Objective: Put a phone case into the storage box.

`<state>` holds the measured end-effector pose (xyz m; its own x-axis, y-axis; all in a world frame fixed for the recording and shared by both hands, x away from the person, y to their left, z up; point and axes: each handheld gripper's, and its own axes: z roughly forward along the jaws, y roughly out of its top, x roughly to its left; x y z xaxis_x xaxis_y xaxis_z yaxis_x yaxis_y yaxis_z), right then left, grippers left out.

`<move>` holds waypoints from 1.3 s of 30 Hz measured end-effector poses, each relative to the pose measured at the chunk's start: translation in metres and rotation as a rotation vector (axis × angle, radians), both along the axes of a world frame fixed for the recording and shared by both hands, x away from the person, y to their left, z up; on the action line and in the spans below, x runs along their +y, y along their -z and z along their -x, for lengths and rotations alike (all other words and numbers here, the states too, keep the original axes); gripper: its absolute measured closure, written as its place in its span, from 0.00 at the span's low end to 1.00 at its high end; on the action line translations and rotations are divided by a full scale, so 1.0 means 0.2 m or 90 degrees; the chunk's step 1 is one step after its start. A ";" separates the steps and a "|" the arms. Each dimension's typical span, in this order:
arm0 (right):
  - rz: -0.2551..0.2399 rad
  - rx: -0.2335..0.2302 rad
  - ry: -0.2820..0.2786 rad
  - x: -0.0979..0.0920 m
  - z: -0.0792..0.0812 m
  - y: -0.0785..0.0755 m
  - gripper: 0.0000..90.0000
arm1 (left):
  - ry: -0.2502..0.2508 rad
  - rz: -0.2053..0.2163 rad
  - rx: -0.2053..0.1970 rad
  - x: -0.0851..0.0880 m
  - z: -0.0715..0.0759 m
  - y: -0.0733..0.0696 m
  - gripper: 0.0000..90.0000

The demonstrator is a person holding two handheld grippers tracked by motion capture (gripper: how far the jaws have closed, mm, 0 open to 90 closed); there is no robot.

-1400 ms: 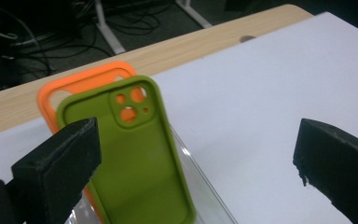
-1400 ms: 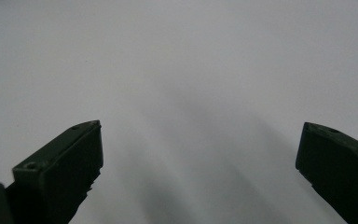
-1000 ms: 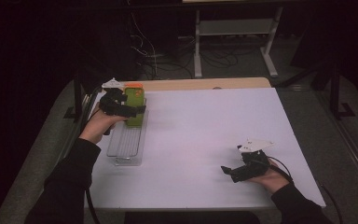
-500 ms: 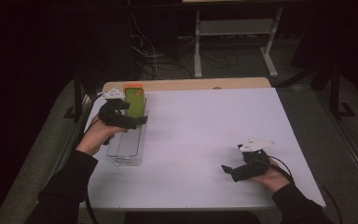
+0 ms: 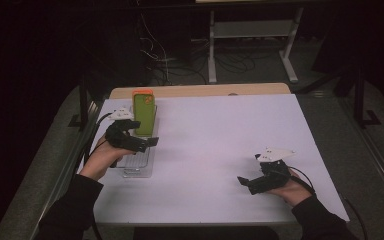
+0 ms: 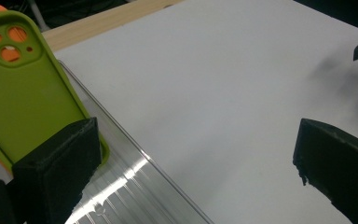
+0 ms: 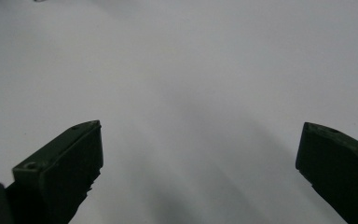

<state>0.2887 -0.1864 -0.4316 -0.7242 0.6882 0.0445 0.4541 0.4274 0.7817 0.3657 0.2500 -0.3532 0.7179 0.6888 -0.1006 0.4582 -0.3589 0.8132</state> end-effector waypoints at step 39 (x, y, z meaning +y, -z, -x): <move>-0.027 -0.016 -0.011 -0.01 0.00 -0.12 0.00 | 0.041 -0.018 -0.005 0.02 0.24 0.18 0.01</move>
